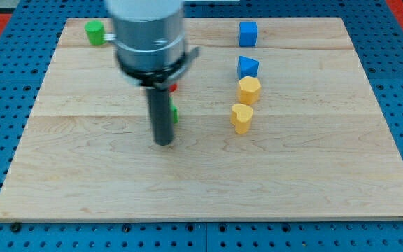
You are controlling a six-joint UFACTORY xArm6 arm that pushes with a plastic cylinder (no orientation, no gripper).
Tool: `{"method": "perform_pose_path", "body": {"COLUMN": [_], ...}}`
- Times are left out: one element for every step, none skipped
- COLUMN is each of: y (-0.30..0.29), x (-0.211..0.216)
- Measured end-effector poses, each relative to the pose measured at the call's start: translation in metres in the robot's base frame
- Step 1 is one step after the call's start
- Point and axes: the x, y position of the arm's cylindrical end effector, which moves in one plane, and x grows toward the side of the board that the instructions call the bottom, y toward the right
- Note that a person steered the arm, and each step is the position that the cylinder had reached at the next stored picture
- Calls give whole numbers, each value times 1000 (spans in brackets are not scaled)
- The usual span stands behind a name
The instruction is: Place the green star parallel to the blue cube
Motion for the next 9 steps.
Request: {"method": "perform_pose_path", "body": {"y": [9,14,-9,-39,-9,40,48,44,66], "x": [-23,-23,0,-8,-31,-31,-57,-87,-77]}}
